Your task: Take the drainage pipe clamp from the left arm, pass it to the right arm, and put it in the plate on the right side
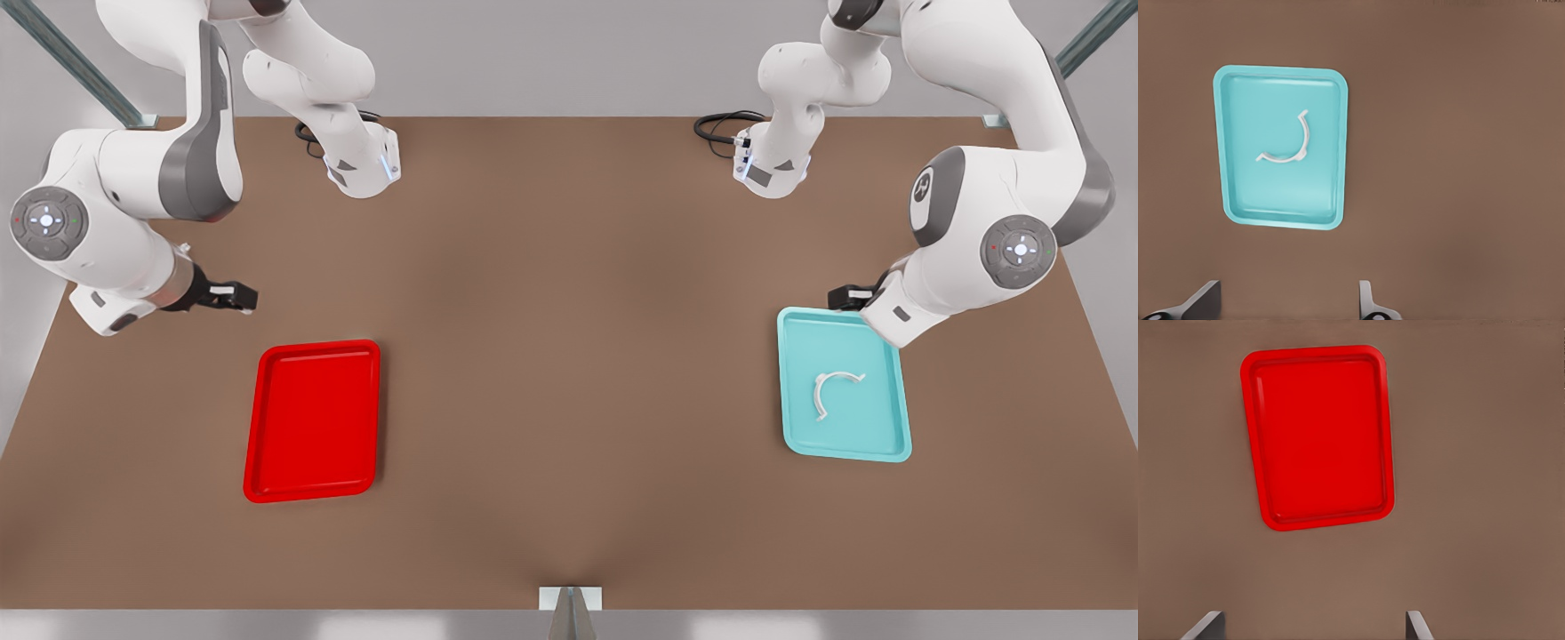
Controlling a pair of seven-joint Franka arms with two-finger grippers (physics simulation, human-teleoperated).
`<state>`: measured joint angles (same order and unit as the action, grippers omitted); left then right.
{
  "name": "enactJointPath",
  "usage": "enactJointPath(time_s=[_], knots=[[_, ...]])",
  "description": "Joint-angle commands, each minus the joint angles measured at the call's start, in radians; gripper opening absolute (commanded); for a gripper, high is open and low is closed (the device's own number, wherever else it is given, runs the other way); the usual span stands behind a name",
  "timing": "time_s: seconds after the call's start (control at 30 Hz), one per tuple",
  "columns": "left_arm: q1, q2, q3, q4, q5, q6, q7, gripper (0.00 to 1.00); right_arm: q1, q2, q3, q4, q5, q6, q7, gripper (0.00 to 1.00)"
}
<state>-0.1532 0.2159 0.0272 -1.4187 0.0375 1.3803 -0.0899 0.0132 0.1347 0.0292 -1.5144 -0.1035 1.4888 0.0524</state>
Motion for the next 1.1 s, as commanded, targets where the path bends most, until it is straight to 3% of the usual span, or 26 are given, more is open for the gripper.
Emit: enactJointPath(time_s=[0.0,0.07,0.23,0.43,1.07], knots=[[0.000,-0.001,0.000,0.001,0.001,0.006,-0.010,1.00,0.001,-0.003,0.000,-0.001,-0.001,0.039,0.023,1.00],[-0.002,0.042,0.011,0.000,0.004,0.019,-0.010,1.00,0.001,0.013,-0.002,0.007,0.001,0.036,0.024,1.00],[0.001,0.283,0.068,-0.019,-0.027,0.315,-0.019,1.00,0.014,0.049,-0.002,0.002,-0.004,0.038,0.037,1.00],[0.030,0.335,0.114,-0.287,-0.151,0.752,-0.018,1.00,0.008,0.065,-0.003,0.013,-0.004,0.068,0.038,1.00],[0.081,0.415,0.119,-0.433,-0.163,0.979,0.174,1.00,0.010,0.089,-0.003,0.010,-0.024,0.065,0.038,1.00]])
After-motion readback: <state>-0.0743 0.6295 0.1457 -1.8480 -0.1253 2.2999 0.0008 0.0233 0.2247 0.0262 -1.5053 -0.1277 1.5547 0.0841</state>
